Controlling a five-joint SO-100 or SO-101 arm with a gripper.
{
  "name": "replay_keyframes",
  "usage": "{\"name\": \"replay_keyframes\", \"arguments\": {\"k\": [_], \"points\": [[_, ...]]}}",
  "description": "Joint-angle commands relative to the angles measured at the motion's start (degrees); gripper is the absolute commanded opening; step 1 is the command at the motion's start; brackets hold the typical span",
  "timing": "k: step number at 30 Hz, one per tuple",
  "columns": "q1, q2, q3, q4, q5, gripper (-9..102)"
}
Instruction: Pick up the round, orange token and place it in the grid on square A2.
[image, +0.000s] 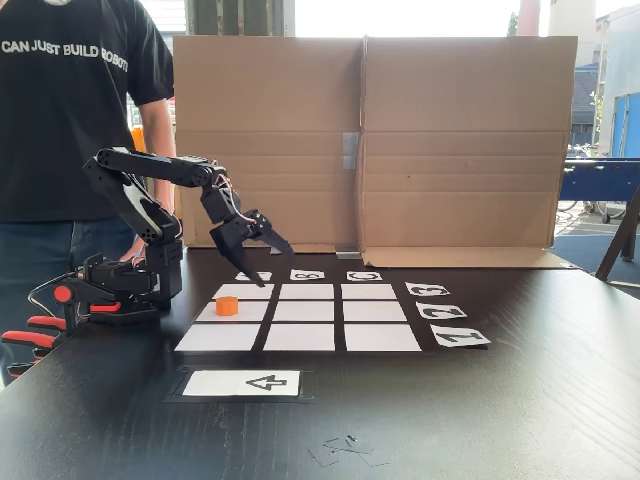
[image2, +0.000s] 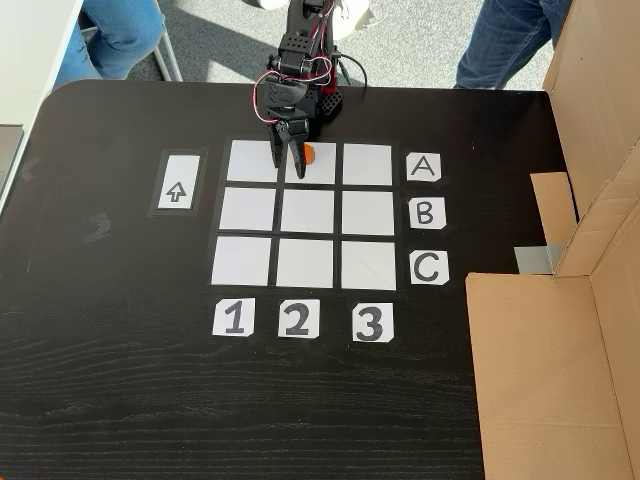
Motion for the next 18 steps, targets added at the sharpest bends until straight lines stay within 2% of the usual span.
{"name": "replay_keyframes", "arguments": {"k": [1, 11, 18], "points": [[2.72, 2.81, -5.01, -2.02, 2.02, 37], [17.4, 8.61, -8.35, -8.09, 4.22, 37], [32.61, 13.45, -7.82, -14.94, 12.04, 37]]}}
